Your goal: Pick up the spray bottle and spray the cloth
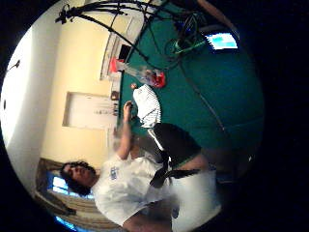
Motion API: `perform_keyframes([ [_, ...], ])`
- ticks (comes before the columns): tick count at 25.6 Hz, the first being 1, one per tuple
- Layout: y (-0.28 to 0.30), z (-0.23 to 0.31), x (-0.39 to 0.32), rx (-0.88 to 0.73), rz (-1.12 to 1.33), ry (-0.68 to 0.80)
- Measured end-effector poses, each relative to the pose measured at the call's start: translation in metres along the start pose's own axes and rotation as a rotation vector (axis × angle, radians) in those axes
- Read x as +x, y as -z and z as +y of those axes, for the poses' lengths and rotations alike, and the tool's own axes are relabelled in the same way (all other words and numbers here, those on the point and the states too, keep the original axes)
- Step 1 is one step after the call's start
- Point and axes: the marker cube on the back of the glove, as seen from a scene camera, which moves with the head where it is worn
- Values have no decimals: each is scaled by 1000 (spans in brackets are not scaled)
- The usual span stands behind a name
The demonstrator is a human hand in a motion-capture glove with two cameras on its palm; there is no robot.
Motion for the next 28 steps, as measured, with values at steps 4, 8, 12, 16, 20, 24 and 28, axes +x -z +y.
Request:
perform_keyframes([
  [4, -7, -2, -6, -3, -128, 25],
  [8, -14, -7, -11, -4, -165, 31],
  [12, -23, -12, -15, -12, -186, 35],
  [16, -31, -19, -20, -9, -205, 51],
  [20, -36, -27, -26, 11, -216, 63],
  [24, -40, -36, -34, 55, -226, 74],
  [28, -43, -44, -42, 103, -239, 85],
])
